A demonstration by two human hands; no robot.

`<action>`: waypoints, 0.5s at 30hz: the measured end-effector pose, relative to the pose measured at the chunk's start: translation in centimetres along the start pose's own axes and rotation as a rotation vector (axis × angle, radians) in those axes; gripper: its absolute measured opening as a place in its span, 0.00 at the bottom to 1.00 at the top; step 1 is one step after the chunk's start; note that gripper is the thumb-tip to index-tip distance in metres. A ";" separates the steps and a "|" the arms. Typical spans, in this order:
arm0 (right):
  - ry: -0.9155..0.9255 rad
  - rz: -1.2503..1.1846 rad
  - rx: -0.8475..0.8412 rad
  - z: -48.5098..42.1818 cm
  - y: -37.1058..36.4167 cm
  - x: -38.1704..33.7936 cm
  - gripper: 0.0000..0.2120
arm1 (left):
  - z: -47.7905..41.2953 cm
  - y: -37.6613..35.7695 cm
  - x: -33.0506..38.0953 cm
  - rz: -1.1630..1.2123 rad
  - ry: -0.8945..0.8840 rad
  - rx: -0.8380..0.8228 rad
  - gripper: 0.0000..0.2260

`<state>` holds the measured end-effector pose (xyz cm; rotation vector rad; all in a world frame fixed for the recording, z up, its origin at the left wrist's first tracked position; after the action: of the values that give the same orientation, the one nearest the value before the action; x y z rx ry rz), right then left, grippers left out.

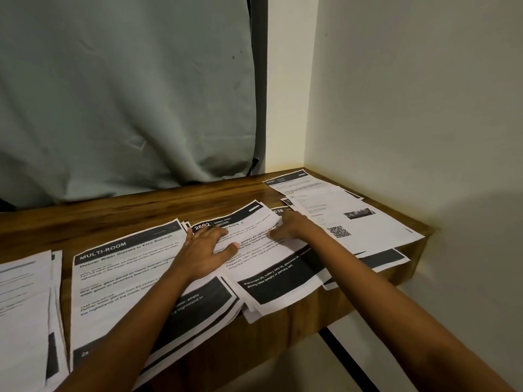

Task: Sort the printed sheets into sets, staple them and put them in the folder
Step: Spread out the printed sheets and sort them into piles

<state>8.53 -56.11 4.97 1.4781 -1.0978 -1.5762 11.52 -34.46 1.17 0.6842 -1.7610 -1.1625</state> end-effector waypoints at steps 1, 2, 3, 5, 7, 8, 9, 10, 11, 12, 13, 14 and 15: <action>-0.002 0.019 0.004 0.0 0.0 0.1 0.29 | 0.0 0.0 0.0 0.002 0.000 0.000 0.36; -0.006 0.031 0.008 0.1 0.0 0.1 0.29 | -0.1 0.0 0.1 0.001 0.001 -0.001 0.36; -0.011 0.037 0.013 0.0 0.0 0.3 0.28 | -0.1 0.0 0.1 -0.004 0.000 -0.003 0.35; -0.028 0.022 0.023 -0.2 0.0 0.4 0.28 | -0.2 -0.2 0.1 -0.029 -0.007 -0.017 0.36; -0.042 -0.003 0.029 -0.4 0.2 0.6 0.28 | -0.3 -0.4 0.0 -0.056 -0.016 -0.036 0.36; -0.047 -0.015 0.028 -0.6 0.4 0.6 0.27 | -0.3 -0.5 0.0 -0.062 -0.018 -0.041 0.36; -0.057 -0.028 0.016 -0.8 0.5 0.7 0.26 | -0.4 -0.5 -0.1 -0.064 -0.018 -0.040 0.35; -0.068 -0.039 -0.003 -0.8 0.8 0.7 0.26 | -0.4 -0.5 -0.1 -0.063 -0.021 -0.036 0.34; -0.082 -0.051 -0.031 -1.0 1.0 0.8 0.26 | -0.4 -0.5 -0.1 -0.061 -0.023 -0.032 0.33; -0.098 -0.065 -0.063 -1.1 1.2 0.9 0.26 | -0.4 -0.5 -0.1 -0.058 -0.024 -0.029 0.33; -0.122 -0.088 -0.097 -1.3 1.5 0.9 0.26 | -0.3 -0.5 -0.1 -0.054 -0.026 -0.028 0.34; -0.147 -0.122 -0.127 -1.3 1.7 1.0 0.27 | -0.3 -0.5 -0.1 -0.051 -0.028 -0.029 0.35; -0.177 -0.174 -0.165 -1.4 2.0 1.2 0.26 | -0.3 -0.5 -0.1 -0.049 -0.028 -0.028 0.35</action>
<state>9.74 -58.13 6.32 1.3748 -0.9295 -1.9014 11.82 -34.73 0.77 0.7006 -1.7564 -1.2330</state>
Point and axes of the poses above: each hand's wrist, its own z-axis away from the middle knuckle, its own y-axis out of the back of the hand, x = y × z, the point moved 6 cm from there along -z, towards the middle knuckle, and after that the axes turned 7 degrees about y, right-handed, at the moved point
